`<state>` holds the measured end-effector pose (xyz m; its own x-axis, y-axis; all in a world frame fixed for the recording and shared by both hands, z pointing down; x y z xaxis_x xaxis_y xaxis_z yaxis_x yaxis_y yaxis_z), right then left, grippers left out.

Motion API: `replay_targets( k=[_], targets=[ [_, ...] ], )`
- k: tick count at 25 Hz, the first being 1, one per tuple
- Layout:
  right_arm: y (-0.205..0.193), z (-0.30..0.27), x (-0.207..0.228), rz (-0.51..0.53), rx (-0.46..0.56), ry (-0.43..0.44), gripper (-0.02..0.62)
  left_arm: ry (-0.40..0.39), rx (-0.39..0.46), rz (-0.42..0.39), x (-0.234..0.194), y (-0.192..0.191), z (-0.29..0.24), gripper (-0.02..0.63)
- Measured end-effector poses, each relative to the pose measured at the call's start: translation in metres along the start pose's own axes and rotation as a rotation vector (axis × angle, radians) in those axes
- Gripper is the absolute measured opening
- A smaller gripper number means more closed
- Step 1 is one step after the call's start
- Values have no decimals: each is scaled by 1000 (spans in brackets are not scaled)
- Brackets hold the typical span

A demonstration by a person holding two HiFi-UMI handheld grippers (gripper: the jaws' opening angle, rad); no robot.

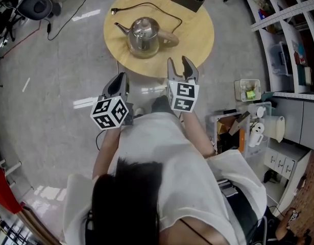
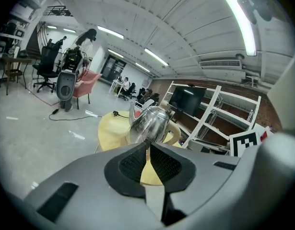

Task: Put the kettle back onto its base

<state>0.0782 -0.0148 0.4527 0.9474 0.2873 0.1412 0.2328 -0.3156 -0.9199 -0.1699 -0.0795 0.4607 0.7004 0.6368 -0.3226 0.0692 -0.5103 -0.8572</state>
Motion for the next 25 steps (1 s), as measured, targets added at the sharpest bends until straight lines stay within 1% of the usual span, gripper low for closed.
replay_targets(
  k=[4,7,11,15,17,22,25],
  targets=[
    [1,10,-4,-19,7,-24,182,-29,4,-16,2,2,-1,46],
    [1,15,-8,-22,16,-13,164,-44,10,-18,4,1,-1,46],
    [-3,23,-11,-12,1,3,146,-66,37,-6,11,1,1,46],
    [-4,32,-15,-19,-3,6,78,-85,36,-46,18,6,3,46],
    [-6,35,-17,-26,3,20,55,-90,36,-48,20,4,3,46],
    [-6,39,-23,-34,9,56,34,-102,45,-48,26,6,5,46],
    [-7,43,-28,-27,5,67,29,-114,61,-69,30,10,7,46]
  ],
)
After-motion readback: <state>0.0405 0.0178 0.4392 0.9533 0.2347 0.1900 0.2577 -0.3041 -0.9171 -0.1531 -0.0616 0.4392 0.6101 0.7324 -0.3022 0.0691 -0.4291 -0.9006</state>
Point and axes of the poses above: the fingertips, and each gripper's own axes: z backward along the fingers, x to its right, y out of its top, the point moved 10 cm from there along z, backward along the fingers, and after that the axes turned 11 degrees about -z, right-handed, at the moved point
